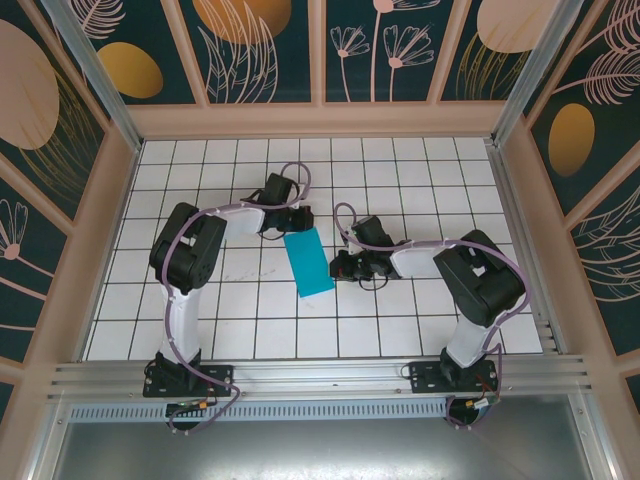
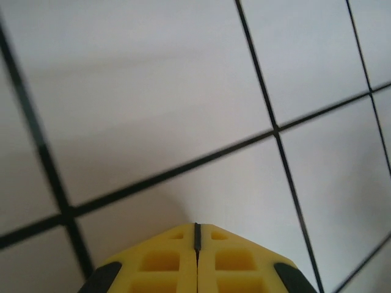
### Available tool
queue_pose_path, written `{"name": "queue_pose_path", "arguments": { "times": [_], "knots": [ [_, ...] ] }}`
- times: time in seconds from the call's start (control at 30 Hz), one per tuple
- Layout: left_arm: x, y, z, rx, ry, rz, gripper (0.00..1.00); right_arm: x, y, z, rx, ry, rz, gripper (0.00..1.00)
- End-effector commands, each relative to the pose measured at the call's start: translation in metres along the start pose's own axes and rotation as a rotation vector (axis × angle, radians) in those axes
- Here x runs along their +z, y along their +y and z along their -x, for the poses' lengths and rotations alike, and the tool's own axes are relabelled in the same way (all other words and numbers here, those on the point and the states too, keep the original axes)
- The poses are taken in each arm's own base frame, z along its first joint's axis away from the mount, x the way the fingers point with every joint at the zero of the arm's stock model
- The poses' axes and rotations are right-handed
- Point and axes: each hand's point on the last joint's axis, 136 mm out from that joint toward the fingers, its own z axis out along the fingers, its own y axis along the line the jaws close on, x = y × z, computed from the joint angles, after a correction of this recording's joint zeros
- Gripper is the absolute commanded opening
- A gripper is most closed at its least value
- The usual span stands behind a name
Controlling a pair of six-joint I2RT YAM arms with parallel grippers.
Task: Fold a paper plane with a square sheet of paper (pick it up from the middle)
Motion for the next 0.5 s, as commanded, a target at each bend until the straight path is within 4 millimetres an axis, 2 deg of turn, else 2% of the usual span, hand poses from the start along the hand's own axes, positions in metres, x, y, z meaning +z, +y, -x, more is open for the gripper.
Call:
{"name": "queue_pose_path", "arguments": {
  "times": [0.0,0.1,0.2,0.3,0.47],
  "knots": [
    [-0.005,0.01,0.024,0.016,-0.064,0.061,0.08,0.0,-0.049,-0.066,0.099,0.2,-0.179,0.0],
    [-0.016,-0.01,0.029,0.022,-0.092,-0.022,0.07,0.0,-0.049,-0.067,0.1,0.198,-0.179,0.0],
    [-0.024,-0.032,0.021,0.027,-0.095,-0.152,0.03,0.0,-0.049,-0.066,0.1,0.196,-0.176,0.0],
    [-0.023,-0.042,0.003,0.028,-0.073,-0.224,0.0,0.001,-0.049,-0.065,0.103,0.195,-0.174,0.0],
    [-0.017,-0.052,-0.025,0.06,-0.025,-0.249,0.0,0.002,-0.049,-0.066,0.103,0.2,-0.176,0.0]
  ]
}}
